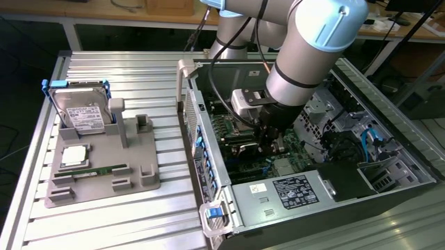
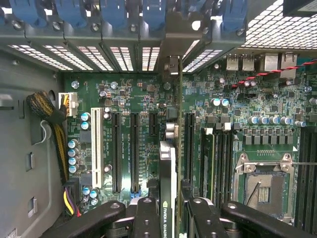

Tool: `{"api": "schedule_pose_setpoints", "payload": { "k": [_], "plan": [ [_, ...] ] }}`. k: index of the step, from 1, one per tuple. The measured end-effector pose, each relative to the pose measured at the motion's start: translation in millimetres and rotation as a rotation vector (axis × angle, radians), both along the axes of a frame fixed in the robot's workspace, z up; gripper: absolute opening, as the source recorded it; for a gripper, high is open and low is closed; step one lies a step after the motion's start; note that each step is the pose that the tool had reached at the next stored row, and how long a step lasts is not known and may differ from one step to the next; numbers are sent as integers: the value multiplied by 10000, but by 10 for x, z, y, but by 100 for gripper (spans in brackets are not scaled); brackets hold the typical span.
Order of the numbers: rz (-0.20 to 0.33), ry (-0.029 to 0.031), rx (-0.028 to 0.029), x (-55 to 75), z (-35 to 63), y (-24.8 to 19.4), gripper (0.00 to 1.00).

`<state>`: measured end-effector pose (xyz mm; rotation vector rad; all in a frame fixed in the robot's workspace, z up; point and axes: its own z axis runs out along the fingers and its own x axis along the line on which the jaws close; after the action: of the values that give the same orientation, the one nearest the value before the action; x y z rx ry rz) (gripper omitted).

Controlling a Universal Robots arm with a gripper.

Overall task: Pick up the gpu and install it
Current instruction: 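Insert the gpu into the slot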

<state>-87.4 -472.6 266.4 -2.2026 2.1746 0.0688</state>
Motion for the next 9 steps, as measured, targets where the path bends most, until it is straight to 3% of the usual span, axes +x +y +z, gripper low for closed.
{"api": "schedule_pose_setpoints", "payload": {
  "k": [9],
  "plan": [
    [0,0,14,0,-22,0,27]
  ]
}}
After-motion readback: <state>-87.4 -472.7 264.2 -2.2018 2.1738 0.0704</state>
